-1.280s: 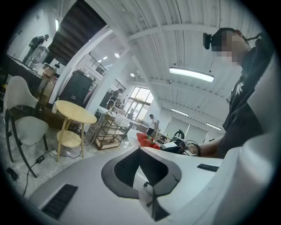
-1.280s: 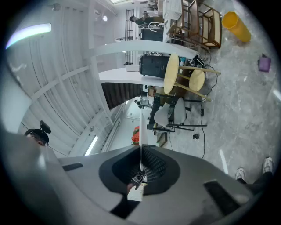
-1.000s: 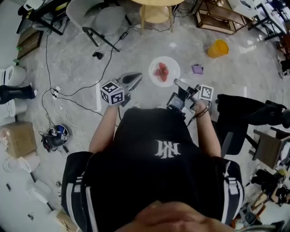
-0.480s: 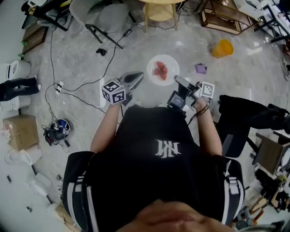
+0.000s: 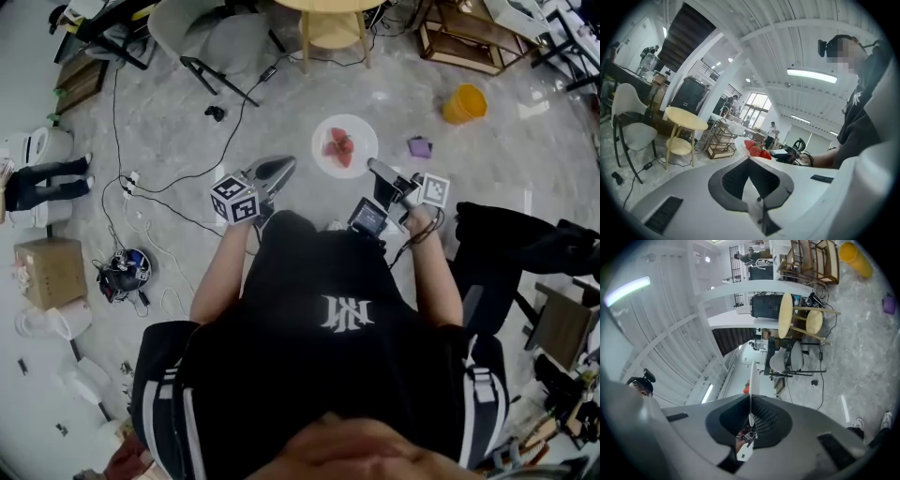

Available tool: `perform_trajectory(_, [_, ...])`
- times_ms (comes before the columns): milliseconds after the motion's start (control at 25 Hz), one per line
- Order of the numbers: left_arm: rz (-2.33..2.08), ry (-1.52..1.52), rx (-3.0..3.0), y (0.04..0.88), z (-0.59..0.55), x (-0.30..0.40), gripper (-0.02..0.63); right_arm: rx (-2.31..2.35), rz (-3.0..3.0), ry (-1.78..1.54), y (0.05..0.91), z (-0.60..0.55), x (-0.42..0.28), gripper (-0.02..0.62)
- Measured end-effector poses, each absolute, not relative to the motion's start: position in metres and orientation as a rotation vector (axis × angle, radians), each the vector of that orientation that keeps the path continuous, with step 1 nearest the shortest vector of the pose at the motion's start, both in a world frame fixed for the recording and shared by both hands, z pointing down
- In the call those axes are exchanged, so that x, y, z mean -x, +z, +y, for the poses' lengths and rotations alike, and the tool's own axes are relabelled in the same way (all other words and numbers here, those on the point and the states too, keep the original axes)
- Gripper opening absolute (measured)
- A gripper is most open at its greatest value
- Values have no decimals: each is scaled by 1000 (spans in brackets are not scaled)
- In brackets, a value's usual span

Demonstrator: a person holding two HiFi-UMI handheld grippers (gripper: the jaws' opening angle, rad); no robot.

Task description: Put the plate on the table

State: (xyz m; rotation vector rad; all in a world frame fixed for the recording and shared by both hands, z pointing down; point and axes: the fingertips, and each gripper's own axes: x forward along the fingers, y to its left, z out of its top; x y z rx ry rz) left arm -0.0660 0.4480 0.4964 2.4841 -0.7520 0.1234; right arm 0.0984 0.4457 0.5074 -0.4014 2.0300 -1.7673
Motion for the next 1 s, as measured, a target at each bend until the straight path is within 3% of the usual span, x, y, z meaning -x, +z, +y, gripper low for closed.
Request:
perform_trajectory(480, [-743, 121, -2493, 497, 411, 73, 2, 431, 2016, -1760, 504, 415, -97, 14])
perform_trajectory(1000, [-666, 72, -2495, 506, 298, 106, 2, 533, 1962, -1754, 504, 315, -65, 14])
